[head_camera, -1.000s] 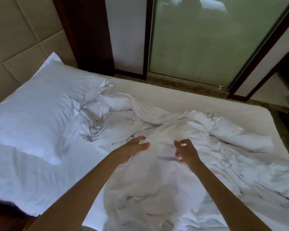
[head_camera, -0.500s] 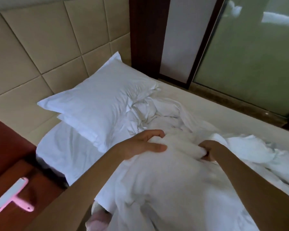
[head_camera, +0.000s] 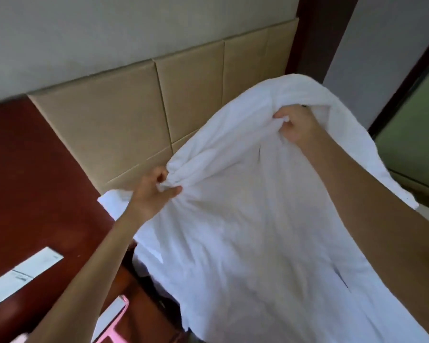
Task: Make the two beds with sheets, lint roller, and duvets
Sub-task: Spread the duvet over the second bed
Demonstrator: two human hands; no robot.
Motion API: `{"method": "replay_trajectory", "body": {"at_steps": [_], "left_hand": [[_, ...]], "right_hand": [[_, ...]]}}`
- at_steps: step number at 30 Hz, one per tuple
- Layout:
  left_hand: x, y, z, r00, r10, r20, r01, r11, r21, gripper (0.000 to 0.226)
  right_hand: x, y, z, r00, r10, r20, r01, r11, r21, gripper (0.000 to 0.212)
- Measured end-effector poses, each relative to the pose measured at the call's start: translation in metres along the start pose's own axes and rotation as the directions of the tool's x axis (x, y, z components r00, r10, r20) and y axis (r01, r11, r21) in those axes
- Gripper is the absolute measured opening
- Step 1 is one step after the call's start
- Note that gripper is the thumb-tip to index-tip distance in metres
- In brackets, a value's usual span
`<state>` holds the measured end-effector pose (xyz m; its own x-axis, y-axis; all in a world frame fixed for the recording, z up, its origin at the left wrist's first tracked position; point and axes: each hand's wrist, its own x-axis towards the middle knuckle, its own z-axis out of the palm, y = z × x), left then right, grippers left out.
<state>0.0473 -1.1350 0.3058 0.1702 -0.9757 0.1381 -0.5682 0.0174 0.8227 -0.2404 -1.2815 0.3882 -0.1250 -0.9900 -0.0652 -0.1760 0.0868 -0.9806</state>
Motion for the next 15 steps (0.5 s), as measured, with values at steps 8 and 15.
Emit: {"method": "replay_trajectory", "body": {"at_steps": [8,15], "left_hand": [[0.017,-0.154,0.026,0.941,-0.339,-0.027,0.339,0.931,0.133,0.024],[0.037,-0.212,0.065,0.819,-0.501,0.281,0.467,0.865,0.181,0.047]], "right_hand": [[0.027,0.094,0.1,0.881,0.395,0.26,-0.409,0.912,-0.001,0.045],[0.007,0.19,0.069,0.687,0.64,0.342,-0.559,0.768,-0.313,0.039]]}}
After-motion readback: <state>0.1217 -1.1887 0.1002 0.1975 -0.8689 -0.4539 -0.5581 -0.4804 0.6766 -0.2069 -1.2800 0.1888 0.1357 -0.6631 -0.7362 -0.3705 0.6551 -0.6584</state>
